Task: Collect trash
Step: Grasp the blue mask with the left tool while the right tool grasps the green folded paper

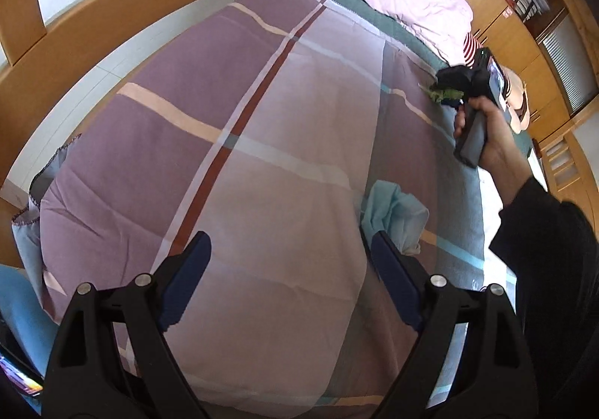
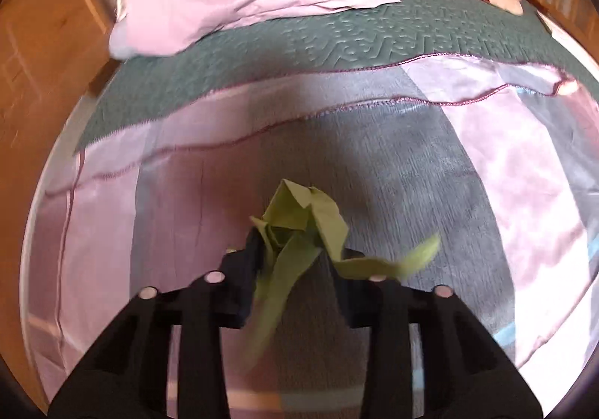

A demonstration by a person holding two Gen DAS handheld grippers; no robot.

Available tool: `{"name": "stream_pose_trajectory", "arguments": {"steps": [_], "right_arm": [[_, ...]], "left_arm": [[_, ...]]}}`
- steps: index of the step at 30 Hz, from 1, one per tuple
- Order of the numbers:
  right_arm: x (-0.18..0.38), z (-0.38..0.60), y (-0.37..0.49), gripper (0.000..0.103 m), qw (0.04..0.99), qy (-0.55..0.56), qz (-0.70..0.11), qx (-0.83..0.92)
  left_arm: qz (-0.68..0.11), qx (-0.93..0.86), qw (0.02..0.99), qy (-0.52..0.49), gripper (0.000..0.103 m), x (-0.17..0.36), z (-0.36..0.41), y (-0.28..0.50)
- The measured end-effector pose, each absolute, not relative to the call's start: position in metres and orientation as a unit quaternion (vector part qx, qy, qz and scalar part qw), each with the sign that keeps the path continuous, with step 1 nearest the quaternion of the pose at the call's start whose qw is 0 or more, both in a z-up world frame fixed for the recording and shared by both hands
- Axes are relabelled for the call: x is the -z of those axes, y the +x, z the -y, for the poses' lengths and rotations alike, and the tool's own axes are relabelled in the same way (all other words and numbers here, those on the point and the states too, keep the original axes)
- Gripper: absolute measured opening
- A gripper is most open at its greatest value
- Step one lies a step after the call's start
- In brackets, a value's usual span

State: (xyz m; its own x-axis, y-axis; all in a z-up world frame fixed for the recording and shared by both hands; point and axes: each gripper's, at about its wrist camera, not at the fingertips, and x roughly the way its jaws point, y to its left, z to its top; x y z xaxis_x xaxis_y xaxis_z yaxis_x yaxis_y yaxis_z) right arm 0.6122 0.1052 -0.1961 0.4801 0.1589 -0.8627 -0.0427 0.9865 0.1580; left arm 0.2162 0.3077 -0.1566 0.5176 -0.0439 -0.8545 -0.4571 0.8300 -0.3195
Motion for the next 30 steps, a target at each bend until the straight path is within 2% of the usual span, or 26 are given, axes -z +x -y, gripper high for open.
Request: {"name": "stream_pose_trajectory", "arguments": {"steps": [4,10,15,16,18,20,21,22,30], "right_arm": [[0.172,-0.106,0.568,0.032,0.857,0.032,-0.505,-0.096],[0.123,-0.079,0.475,0.032,0.853,-0.027,-0.496,-0.161],[0.113,-0.044,0.382,0.032,0.829,-0.09,-0.518,-0.189],[0.114,-0.034,0.363,0.032,0.826,-0.102,-0.522,-0.188],[0.114,-0.016,0.33,0.032,0.823,-0.113,-0.524,-0.186],[0.11,0.001,0.307,0.032,0.827,-0.114,-0.521,-0.18],[0.106,0.014,0.292,0.032,0.833,-0.11,-0.514,-0.172],[0.102,0.023,0.282,0.032,0.839,-0.106,-0.508,-0.167],[0.06,0.096,0.212,0.032,0.881,-0.048,-0.454,-0.12]], "left_arm": [[-0.458,-0.099,0.845,-0.26,0.085,0.153,-0.296,0.224],[-0.476,-0.027,0.86,-0.183,0.085,0.17,-0.247,0.272],[-0.49,-0.007,0.858,-0.151,0.083,0.195,-0.221,0.296],[-0.493,-0.006,0.858,-0.143,0.069,0.2,-0.217,0.301],[-0.501,-0.006,0.856,-0.124,0.047,0.21,-0.211,0.307],[-0.494,-0.018,0.864,-0.093,0.038,0.211,-0.205,0.306],[-0.493,-0.018,0.866,-0.087,0.027,0.21,-0.202,0.305],[-0.49,-0.016,0.867,-0.086,0.02,0.207,-0.201,0.304],[-0.417,-0.037,0.907,-0.048,0.016,0.142,-0.183,0.258]]}}
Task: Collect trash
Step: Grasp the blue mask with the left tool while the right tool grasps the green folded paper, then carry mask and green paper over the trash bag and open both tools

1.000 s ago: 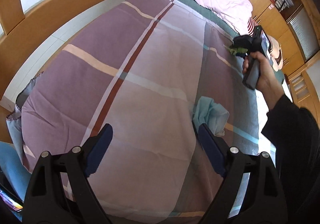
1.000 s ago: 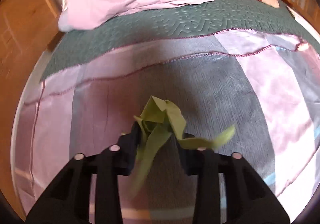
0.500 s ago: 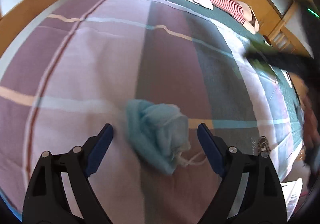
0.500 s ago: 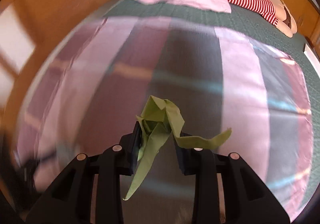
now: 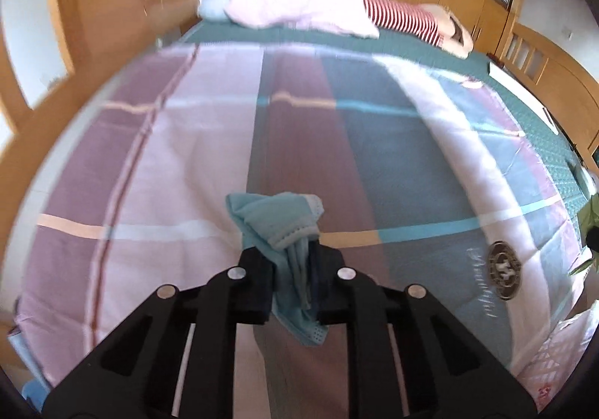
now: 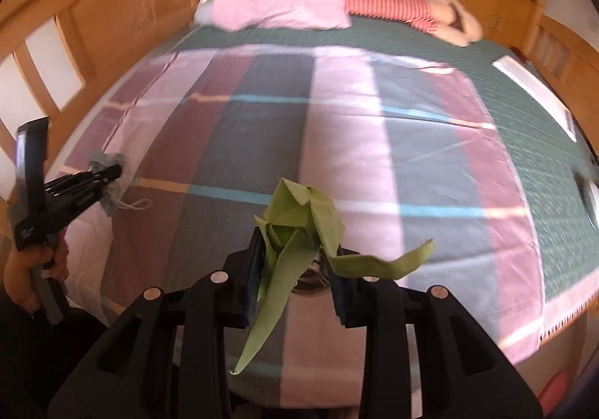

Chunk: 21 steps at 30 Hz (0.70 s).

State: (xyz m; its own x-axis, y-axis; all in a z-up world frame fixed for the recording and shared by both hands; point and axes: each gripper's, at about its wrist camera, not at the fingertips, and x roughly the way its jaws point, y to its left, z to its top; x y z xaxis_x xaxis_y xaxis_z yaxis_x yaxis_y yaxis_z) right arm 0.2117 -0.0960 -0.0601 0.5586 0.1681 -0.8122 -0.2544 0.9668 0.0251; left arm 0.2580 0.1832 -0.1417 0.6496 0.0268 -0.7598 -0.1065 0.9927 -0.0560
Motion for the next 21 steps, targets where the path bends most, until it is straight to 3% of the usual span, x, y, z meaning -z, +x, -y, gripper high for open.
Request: {"name": "stream_pose_trajectory", "arguments": {"steps": [11,21], "right_arm": [[0.002,0.16,0.109,0.032,0.924,-0.011,-0.375,-0.08],[-0.021,0.221,0.021,0.032,0.943,0.029,-0.327,-0.059]], "left_arm": [[-0.31,-0.02,0.951,-0.002,0.016,0.008,-0.078,0.139],[-0.276,0.028,0.96,0.018,0.016,-0.026,0.011,0.057]]}}
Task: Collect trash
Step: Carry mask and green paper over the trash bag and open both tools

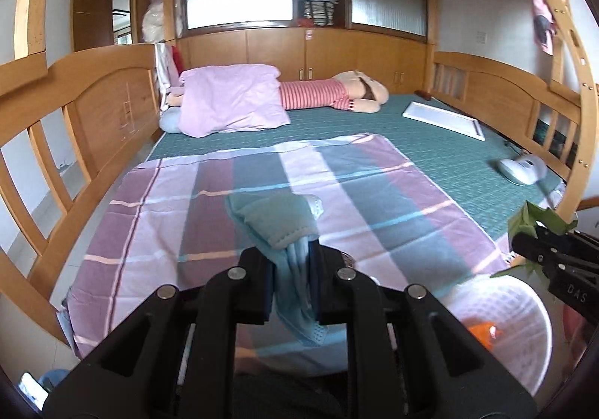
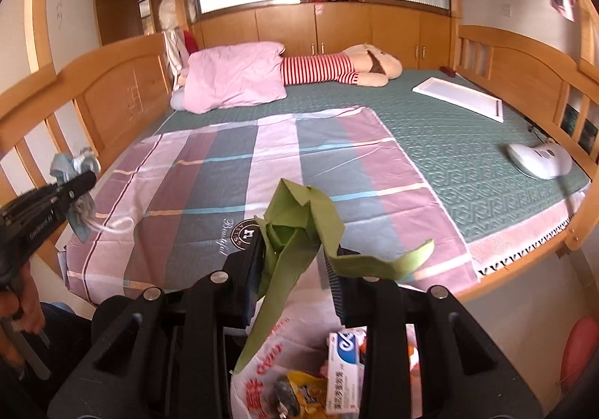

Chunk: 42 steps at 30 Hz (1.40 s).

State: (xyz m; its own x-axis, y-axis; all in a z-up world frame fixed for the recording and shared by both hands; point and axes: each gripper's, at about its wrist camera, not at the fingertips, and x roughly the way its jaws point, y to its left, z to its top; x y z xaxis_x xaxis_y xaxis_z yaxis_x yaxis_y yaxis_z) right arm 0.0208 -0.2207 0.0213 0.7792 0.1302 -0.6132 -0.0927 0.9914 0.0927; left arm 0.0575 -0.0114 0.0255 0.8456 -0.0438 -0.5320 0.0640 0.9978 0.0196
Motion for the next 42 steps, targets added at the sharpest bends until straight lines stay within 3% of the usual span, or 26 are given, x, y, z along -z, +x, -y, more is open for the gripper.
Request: {"name": "stream_pose_trajectory", "arguments": {"steps": [11,18,22,26,35,39,41,42], "right_arm": [[-0.012,0.276,-0.018,0.032,0.939,0.055,-0.339,-0.038],[0.052,0.298,-0.026,0.034,0.897,0.062,-0.436,-0.022],[0.078,0.292,-0.028,0.051,0.879,0.03,-0.474,-0.026],[0.072,0.3,-0.038,0.066,0.891,-0.007,-0.454,0.011],[0.008,0.357,-0.077,0.078,0.94,0.067,-0.324,0.078],[-0.006,0.366,-0.089,0.082,0.954,0.088,-0.274,0.079],[-0.009,0.369,-0.092,0.082,0.958,0.093,-0.26,0.078],[-0.009,0.371,-0.093,0.083,0.959,0.096,-0.254,0.079]], "left_arm": [[-0.315,0.074,0.945,0.036,0.016,0.02,0.079,0.01],[-0.313,0.111,0.942,0.042,0.016,0.023,0.112,-0.004],[-0.317,0.126,0.939,0.038,0.016,0.026,0.122,-0.004],[-0.335,0.14,0.931,0.035,0.016,0.036,0.134,-0.001],[-0.367,0.217,0.904,0.033,0.018,0.061,0.166,0.0],[-0.386,0.26,0.884,0.038,0.025,0.075,0.182,-0.001],[-0.388,0.274,0.879,0.042,0.04,0.079,0.188,-0.004],[-0.385,0.274,0.88,0.046,0.057,0.079,0.19,-0.006]]}}
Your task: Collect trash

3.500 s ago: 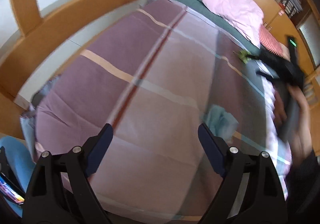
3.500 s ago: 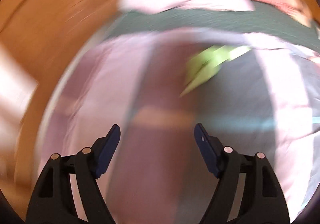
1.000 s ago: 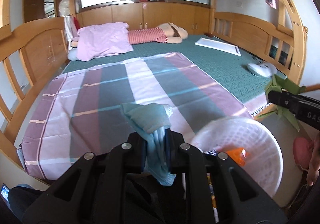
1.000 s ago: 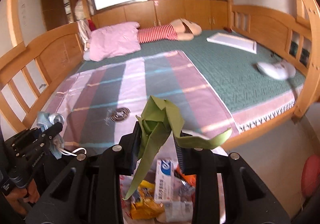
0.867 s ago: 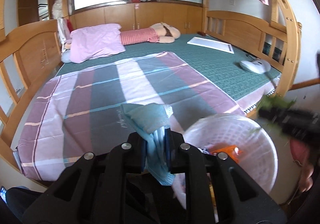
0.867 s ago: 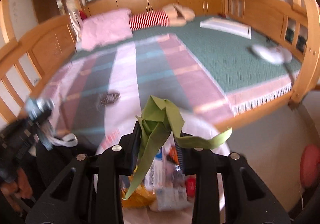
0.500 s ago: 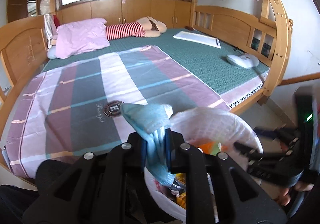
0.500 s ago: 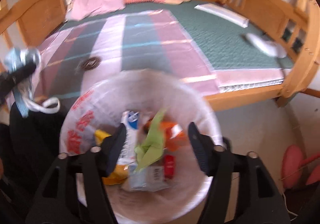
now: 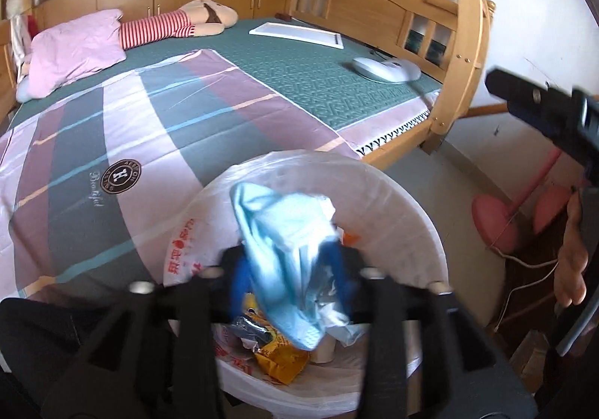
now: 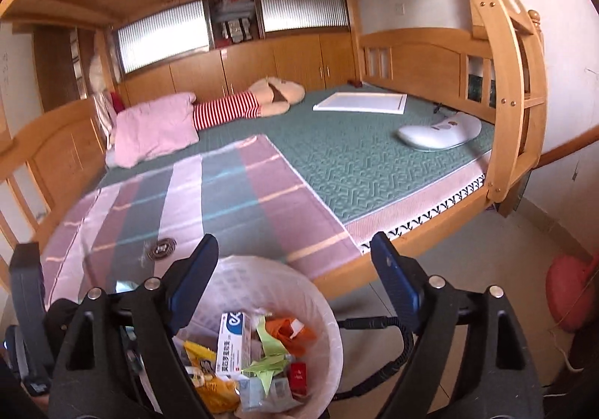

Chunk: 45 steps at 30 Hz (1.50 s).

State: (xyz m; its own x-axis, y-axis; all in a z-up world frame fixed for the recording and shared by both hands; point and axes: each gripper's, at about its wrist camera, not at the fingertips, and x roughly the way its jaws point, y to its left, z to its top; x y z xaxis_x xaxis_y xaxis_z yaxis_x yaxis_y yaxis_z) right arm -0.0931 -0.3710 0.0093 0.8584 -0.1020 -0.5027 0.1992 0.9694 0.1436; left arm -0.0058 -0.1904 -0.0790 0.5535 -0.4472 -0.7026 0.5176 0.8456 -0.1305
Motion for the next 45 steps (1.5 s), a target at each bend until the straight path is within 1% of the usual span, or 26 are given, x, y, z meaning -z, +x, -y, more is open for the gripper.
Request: {"name": "stream_pose_trajectory", "arguments": {"steps": [1,2,5,6,8,10,13,16,19,22,27,45], "right_arm": [[-0.01,0.374,-0.092,0.085,0.959,0.099,-0.252,0.078],[-0.008,0.376,-0.092,0.089,0.959,0.104,-0.251,0.077],[-0.004,0.378,-0.091,0.092,0.958,0.121,-0.251,0.067],[-0.002,0.375,-0.089,0.093,0.957,0.123,-0.254,0.061],[0.001,0.367,-0.086,0.097,0.958,0.111,-0.26,0.052],[0.002,0.353,-0.084,0.099,0.961,0.082,-0.261,0.05],[0.003,0.33,-0.083,0.099,0.965,0.023,-0.254,0.056],[0.004,0.313,-0.08,0.099,0.967,-0.014,-0.25,0.054],[0.004,0.305,-0.078,0.099,0.965,-0.011,-0.259,0.032],[0.001,0.304,-0.08,0.099,0.969,-0.003,-0.248,0.022],[-0.005,0.301,-0.084,0.099,0.971,0.0,-0.237,0.015],[-0.004,0.3,-0.087,0.099,0.971,0.002,-0.239,0.016]], "left_arm": [[-0.378,0.271,0.884,0.049,0.071,0.078,0.191,-0.008],[-0.37,0.266,0.889,0.052,0.074,0.076,0.191,-0.01],[-0.346,0.228,0.908,0.065,0.087,0.066,0.185,-0.015],[-0.337,0.204,0.916,0.07,0.093,0.062,0.181,-0.017],[-0.316,0.147,0.934,0.076,0.094,0.051,0.172,-0.02],[-0.292,0.097,0.948,0.078,0.099,0.038,0.162,-0.026],[-0.254,0.05,0.963,0.071,0.099,0.018,0.147,-0.036],[-0.241,0.031,0.968,0.055,0.099,0.004,0.135,-0.043],[-0.236,0.025,0.971,0.035,0.099,-0.004,0.125,-0.047],[-0.235,0.016,0.971,0.026,0.099,-0.006,0.12,-0.05],[-0.232,0.006,0.972,0.028,0.099,-0.008,0.119,-0.052],[-0.242,0.002,0.97,0.02,0.099,-0.004,0.118,-0.051]]}}
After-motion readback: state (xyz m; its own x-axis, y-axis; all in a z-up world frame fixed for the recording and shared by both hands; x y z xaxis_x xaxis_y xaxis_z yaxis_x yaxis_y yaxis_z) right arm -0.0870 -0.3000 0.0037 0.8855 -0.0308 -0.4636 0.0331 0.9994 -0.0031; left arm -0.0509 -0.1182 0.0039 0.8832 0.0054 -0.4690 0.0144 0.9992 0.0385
